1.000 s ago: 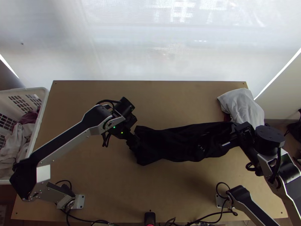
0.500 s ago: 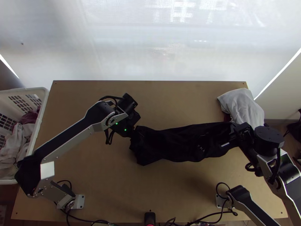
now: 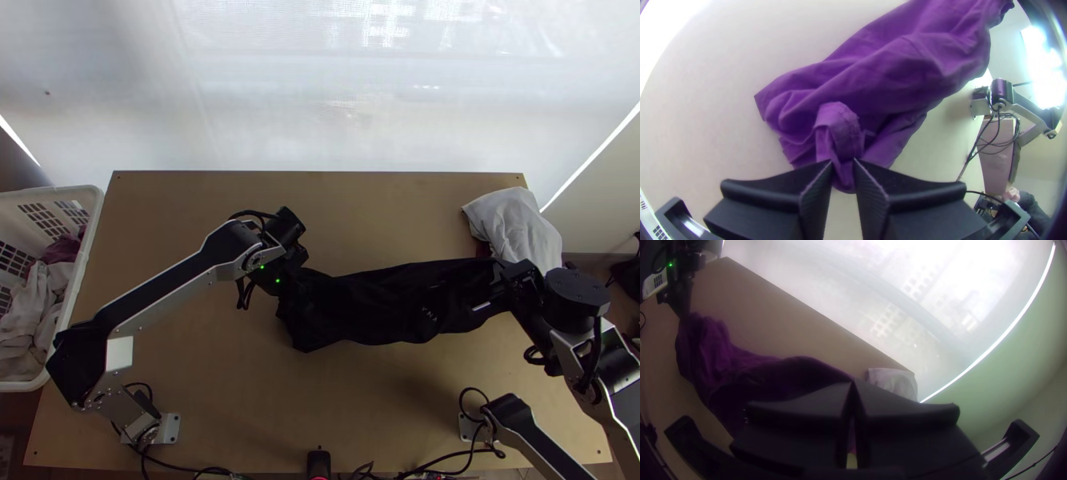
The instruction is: Fold the t-shirt
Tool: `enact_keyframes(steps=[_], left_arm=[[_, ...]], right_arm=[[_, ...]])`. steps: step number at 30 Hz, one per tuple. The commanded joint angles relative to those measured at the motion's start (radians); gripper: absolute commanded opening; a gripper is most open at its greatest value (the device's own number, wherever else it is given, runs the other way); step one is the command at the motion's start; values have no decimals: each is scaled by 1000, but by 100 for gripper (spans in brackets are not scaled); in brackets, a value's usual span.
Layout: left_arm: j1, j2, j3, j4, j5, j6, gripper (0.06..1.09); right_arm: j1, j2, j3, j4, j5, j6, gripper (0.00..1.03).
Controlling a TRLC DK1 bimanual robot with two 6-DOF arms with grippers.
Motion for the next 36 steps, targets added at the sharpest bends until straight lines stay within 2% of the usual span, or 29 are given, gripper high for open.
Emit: enact_keyframes(steps=[1,3,10,20,25,36], left_arm=[[-4,6,-60,35,-15,15,17],[-6,6,-88,45,-13,20,10],[19,-19,-120,50,-10,48,10],[307,-172,-3,-59,48,87,10],[463,-275,67,-94,62,87,10],[683,-445,256,-123,105,89,10]], right_arm=[[0,-6,3,-1,4,-5,3],[0,-9,0,-5,4,-6,3],[-2,-29,-19,-10,4,-5,3],[-12,-41,6,-11,6,3,3],[-37,-30,50,36,9,18,3],[-91,126,202,33,11,67,3]])
